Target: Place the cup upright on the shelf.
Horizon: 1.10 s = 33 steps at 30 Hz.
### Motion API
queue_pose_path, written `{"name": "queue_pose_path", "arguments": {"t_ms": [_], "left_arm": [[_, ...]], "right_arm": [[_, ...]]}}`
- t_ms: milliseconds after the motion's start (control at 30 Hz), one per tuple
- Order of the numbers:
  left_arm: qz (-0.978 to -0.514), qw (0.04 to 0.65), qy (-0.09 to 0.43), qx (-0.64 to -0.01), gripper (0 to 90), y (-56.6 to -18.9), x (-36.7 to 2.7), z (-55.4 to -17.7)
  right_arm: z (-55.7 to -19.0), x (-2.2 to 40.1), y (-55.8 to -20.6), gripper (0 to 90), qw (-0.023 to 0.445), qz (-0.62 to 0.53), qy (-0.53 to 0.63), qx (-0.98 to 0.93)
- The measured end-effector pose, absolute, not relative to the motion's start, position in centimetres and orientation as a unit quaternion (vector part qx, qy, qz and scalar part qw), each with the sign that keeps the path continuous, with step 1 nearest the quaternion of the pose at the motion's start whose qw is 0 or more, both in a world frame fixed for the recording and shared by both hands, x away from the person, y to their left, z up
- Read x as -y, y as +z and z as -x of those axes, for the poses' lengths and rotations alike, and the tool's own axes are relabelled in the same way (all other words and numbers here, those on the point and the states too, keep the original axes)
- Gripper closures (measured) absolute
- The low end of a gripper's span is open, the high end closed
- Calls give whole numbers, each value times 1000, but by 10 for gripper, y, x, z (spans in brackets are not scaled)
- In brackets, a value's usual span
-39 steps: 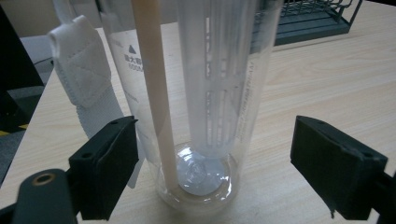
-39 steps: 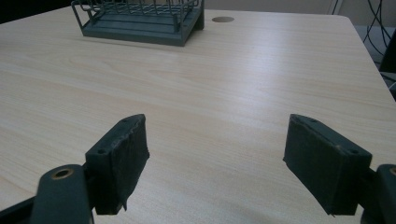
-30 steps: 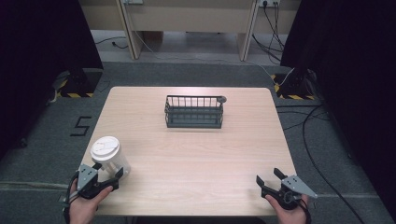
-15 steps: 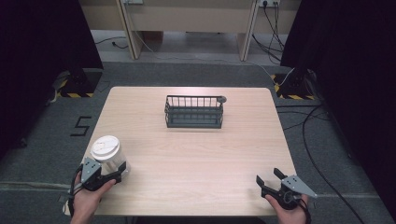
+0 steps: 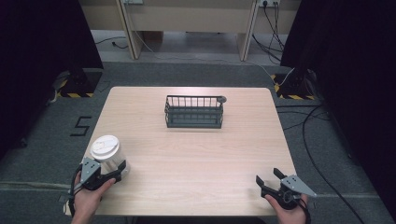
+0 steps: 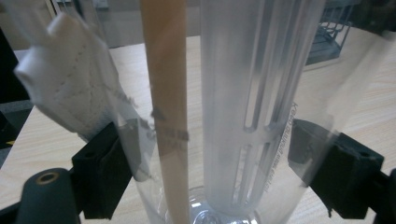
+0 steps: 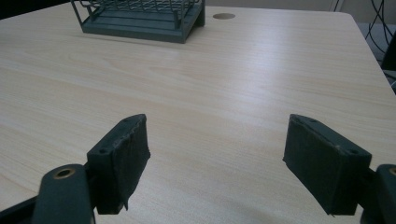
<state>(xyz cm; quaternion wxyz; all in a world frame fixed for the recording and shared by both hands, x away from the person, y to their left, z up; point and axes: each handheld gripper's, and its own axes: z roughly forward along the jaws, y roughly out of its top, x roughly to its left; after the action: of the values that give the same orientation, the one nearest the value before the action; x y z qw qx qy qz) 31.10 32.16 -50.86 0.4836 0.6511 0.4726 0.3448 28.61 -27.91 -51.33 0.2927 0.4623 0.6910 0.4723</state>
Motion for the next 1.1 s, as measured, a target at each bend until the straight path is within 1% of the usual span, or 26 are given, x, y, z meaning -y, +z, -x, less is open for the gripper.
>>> {"name": "queue_pose_path", "arguments": {"t_ms": [433, 567, 1100], "left_arm": [[-651, 488, 340, -472, 174, -507, -322, -310], [-641, 500, 341, -472, 175, -501, -321, -309], [-639, 512, 350, -455, 175, -480, -311, -317]], "right_arm": [[-286, 277, -513, 229, 291, -462, 467, -696], [-286, 278, -513, 231, 290, -463, 469, -694], [-286, 279, -513, 233, 291, -464, 472, -690]]}}
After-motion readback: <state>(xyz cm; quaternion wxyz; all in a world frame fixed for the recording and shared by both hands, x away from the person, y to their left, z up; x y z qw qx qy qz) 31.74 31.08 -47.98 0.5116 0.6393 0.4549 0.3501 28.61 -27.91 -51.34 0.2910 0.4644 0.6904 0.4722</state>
